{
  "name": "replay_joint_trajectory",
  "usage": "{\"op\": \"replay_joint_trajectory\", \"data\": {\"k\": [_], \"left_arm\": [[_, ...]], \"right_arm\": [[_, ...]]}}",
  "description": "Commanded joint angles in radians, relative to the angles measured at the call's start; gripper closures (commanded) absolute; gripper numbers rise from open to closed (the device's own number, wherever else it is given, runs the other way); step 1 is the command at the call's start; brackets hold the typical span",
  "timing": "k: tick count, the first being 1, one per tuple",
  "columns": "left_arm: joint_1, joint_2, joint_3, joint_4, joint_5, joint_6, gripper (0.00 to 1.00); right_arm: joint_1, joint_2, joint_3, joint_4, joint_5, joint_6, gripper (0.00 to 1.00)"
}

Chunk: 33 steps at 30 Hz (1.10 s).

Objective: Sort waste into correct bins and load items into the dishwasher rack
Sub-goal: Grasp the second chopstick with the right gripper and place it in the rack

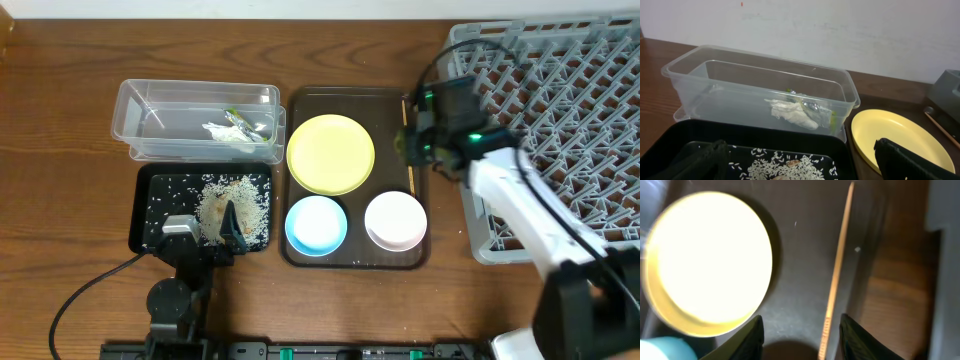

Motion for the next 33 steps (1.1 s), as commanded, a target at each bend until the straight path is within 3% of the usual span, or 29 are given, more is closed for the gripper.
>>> {"op": "replay_joint_trajectory", "data": {"k": [1, 10, 14, 16, 23, 28, 33], "left_arm": [[0.005, -0.006, -0.030, -0.016, -0.005, 0.010, 0.05], [0.005, -0.006, -0.030, -0.016, -0.005, 0.010, 0.05], [0.005, -0.006, -0.030, -0.016, -0.005, 0.010, 0.05], [0.005, -0.006, -0.030, -0.016, -0.005, 0.010, 0.05], [0.005, -0.006, -0.030, -0.016, -0.005, 0.010, 0.05], [0.005, -0.006, -0.030, -0.016, -0.005, 0.010, 0.05], [0.005, -0.006, -0.030, -0.016, -0.005, 0.010, 0.05]], "right_arm": [[0.034, 0.106, -0.018, 0.030, 0.159, 0.085, 0.56], [0.024, 0.309, -0.018, 0.163, 0.219, 0.101, 0.63], [0.025, 0.313, -0.017, 0.143, 0.167, 0.100, 0.90], [0.025, 0.285, -0.015, 0.128, 0.137, 0.100, 0.99], [-0.026, 0.035, 0.003, 0.074, 0.101, 0.017, 0.99], [-0.135, -0.170, 0.004, 0.097, 0.124, -0.141, 0.99], [-0.256, -0.211, 0.003, 0.138, 0.123, -0.219, 0.99]]}}
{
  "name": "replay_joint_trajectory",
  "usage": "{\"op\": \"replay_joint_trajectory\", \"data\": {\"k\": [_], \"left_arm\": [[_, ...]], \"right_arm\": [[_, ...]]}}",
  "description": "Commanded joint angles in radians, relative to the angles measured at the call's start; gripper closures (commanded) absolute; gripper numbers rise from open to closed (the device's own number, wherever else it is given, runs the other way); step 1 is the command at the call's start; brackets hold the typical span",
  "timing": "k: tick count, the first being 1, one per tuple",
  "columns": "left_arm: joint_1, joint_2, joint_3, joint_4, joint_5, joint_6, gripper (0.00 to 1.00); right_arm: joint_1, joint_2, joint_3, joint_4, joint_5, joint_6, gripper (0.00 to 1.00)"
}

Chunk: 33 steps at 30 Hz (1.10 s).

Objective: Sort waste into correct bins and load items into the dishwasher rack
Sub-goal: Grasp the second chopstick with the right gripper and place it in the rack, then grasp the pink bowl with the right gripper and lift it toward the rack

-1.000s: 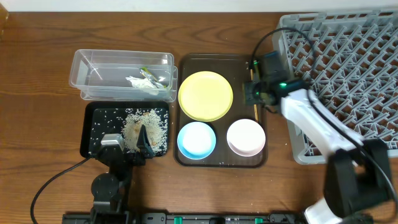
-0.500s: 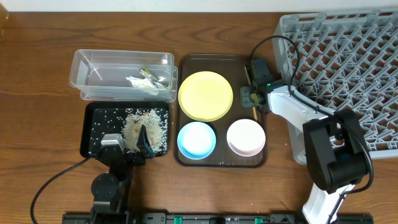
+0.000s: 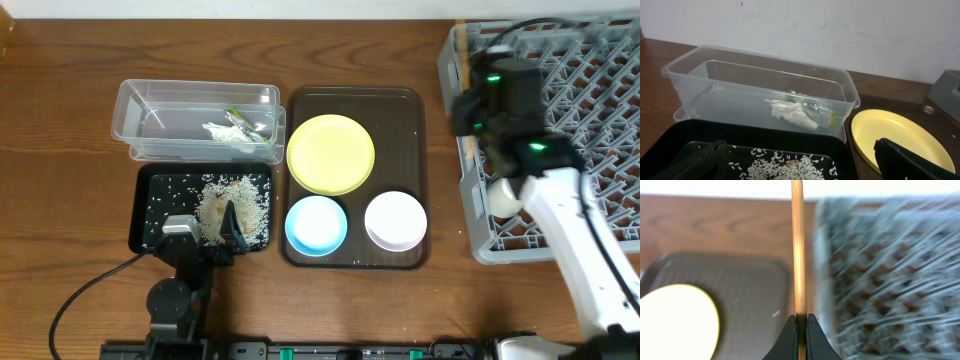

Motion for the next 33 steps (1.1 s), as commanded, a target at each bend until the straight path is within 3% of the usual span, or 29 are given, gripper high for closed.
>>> {"op": "replay_joint_trajectory", "data": {"k": [1, 9, 14, 17, 21, 25, 33], "left_arm": [[0.005, -0.006, -0.030, -0.016, -0.005, 0.010, 0.05], [0.005, -0.006, -0.030, -0.016, -0.005, 0.010, 0.05], [0.005, -0.006, -0.030, -0.016, -0.005, 0.010, 0.05], [0.005, -0.006, -0.030, -0.016, -0.005, 0.010, 0.05], [0.005, -0.006, -0.030, -0.016, -0.005, 0.010, 0.05], [0.005, -0.006, -0.030, -0.016, -0.005, 0.010, 0.05], [0.005, -0.006, -0.030, -0.016, -0.005, 0.010, 0.05]], "right_arm": [[-0.076, 0.037, -0.003, 0.013, 0.008, -0.087, 0.99], [-0.126, 0.205, -0.003, 0.106, -0.061, -0.111, 0.98], [-0.116, 0.232, -0.002, 0.147, -0.058, -0.110, 0.68], [-0.086, 0.179, -0.002, 0.132, -0.059, -0.093, 0.56], [-0.017, 0.038, -0.002, -0.020, -0.134, -0.022, 0.47], [0.061, -0.084, -0.002, -0.220, -0.237, 0.052, 0.44], [0.193, -0.086, -0.049, -0.573, -0.225, 0.235, 0.50]]}}
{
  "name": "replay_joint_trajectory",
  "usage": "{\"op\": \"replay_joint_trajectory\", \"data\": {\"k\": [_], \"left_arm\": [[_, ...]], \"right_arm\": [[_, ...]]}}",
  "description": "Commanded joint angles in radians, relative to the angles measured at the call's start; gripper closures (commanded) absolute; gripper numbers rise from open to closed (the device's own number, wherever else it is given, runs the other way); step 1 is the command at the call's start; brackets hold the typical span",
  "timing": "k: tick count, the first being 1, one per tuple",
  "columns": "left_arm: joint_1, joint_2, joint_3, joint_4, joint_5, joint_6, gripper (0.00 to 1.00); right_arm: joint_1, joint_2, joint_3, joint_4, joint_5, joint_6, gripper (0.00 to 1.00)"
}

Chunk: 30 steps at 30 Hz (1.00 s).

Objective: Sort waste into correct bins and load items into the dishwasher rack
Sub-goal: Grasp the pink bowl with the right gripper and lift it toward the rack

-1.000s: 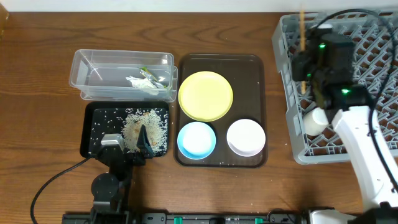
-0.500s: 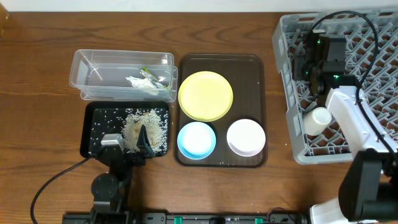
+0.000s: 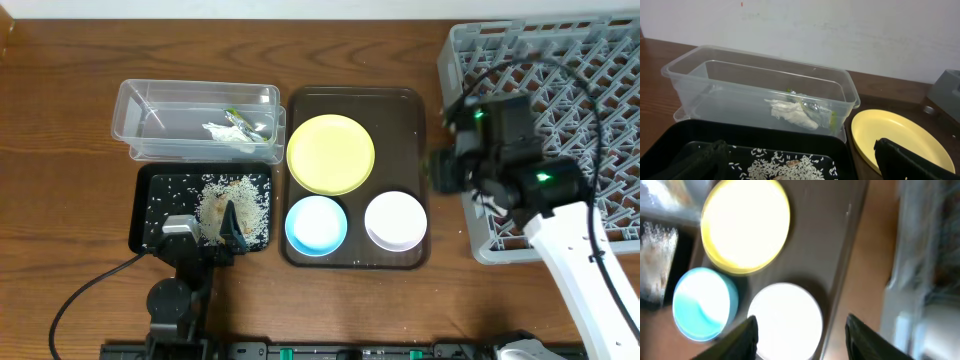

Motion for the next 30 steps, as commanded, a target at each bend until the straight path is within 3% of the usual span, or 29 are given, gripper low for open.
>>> {"op": "replay_joint_trajectory", "data": {"k": [1, 7, 12, 17, 21, 25, 30], "left_arm": [[0.005, -0.006, -0.030, -0.016, -0.005, 0.010, 0.05], [0.005, -0.006, -0.030, -0.016, -0.005, 0.010, 0.05], [0.005, -0.006, -0.030, -0.016, -0.005, 0.010, 0.05], [0.005, -0.006, -0.030, -0.016, -0.005, 0.010, 0.05], [0.005, -0.006, -0.030, -0.016, -0.005, 0.010, 0.05], [0.005, -0.006, -0.030, -0.016, -0.005, 0.010, 0.05], [0.005, -0.006, -0.030, -0.016, -0.005, 0.010, 0.05]], "right_arm": [[0.040, 0.050, -0.058, -0.042, -0.001, 0.122, 0.51], [0.067, 0.121, -0.217, 0.012, 0.108, 0.262, 0.55], [0.067, 0.168, -0.321, 0.140, 0.114, 0.276, 0.58], [0.067, 0.183, -0.344, 0.192, 0.114, 0.276, 0.85], [0.066, 0.174, -0.340, 0.212, 0.115, 0.276, 0.99], [0.063, 0.139, -0.287, 0.198, 0.147, 0.235, 0.99], [0.060, 0.041, -0.126, 0.114, 0.398, 0.234, 0.99]]}}
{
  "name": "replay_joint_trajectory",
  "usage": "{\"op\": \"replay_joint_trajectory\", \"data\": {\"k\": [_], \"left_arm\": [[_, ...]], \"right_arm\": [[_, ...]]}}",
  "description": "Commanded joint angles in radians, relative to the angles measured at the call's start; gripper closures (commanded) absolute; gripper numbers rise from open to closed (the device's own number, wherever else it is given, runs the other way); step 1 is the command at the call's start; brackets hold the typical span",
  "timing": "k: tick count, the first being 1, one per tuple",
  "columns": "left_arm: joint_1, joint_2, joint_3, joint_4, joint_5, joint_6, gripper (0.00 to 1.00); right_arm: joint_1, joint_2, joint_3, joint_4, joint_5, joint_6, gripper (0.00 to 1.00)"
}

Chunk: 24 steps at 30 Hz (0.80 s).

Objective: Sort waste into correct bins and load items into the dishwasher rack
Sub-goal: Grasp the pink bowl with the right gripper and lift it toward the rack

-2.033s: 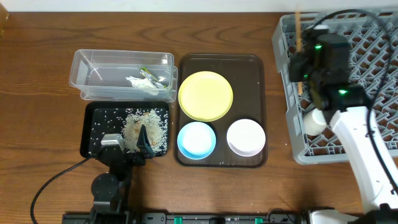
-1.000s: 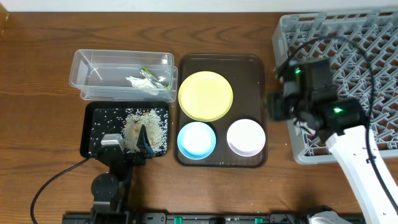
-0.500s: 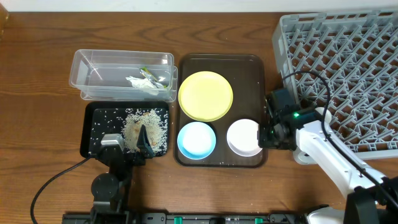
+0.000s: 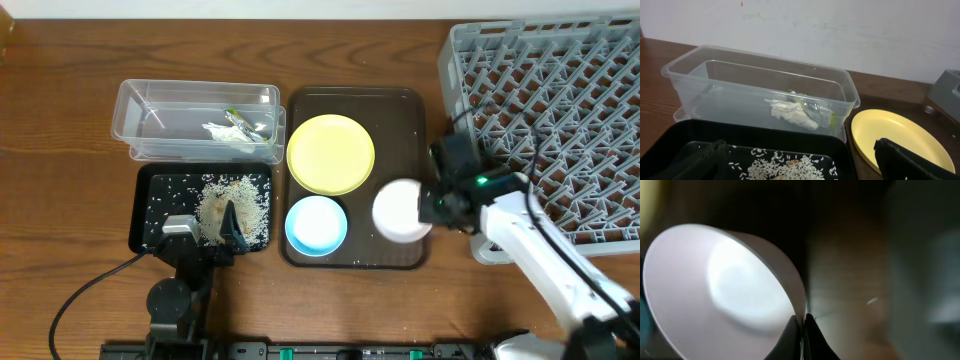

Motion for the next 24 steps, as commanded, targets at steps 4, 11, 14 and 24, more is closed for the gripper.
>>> {"op": "replay_joint_trajectory", "data": {"k": [4, 11, 14, 24], "left_arm": [[0.005, -0.006, -0.030, -0.017, -0.005, 0.010, 0.05], [0.005, -0.006, -0.030, -0.017, -0.005, 0.010, 0.05], [0.005, -0.006, -0.030, -0.017, -0.005, 0.010, 0.05], [0.005, -0.006, -0.030, -0.017, -0.005, 0.010, 0.05]], "right_arm": [[0.002, -0.158, 0.195, 0.004, 0.538, -0.015, 0.99], [-0.018, -0.171, 0.204, 0.162, 1.042, -0.053, 0.99], [-0.054, -0.127, 0.201, 0.218, 1.103, -0.053, 0.99], [-0.200, 0.147, 0.201, 0.365, 1.166, -0.195, 0.99]]}}
